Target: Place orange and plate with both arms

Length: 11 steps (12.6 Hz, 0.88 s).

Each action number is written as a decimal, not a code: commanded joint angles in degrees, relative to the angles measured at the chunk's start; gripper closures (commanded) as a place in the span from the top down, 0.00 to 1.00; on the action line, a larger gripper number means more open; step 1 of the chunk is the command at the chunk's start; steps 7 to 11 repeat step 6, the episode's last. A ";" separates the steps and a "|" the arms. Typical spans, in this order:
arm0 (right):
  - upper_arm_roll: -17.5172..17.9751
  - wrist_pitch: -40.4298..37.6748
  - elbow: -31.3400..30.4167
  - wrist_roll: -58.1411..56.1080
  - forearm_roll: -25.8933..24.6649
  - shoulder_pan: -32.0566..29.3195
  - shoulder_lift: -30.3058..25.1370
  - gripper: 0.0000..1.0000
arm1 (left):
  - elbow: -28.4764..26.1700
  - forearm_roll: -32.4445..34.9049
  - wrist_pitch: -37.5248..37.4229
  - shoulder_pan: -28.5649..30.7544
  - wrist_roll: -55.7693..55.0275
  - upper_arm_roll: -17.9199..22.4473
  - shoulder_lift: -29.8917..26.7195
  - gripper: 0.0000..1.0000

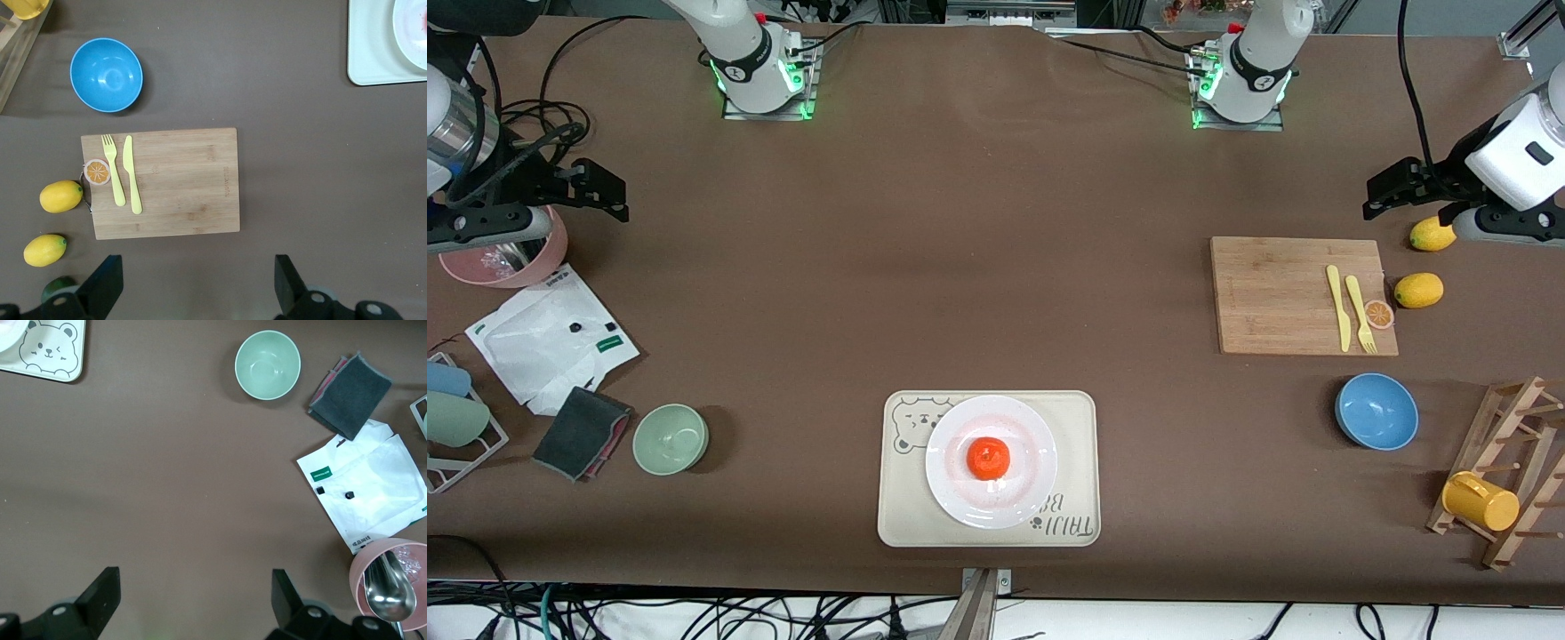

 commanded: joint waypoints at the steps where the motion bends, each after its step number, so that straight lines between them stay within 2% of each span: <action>1: 0.19 -1.22 1.29 1.02 -0.30 -0.05 0.48 1.00 | 1.28 1.32 -0.96 0.21 0.08 -0.27 0.53 1.00; 11: 0.19 -0.16 1.38 1.02 0.05 -0.14 1.18 1.00 | 1.28 1.32 -1.05 0.21 0.08 -0.27 0.53 1.00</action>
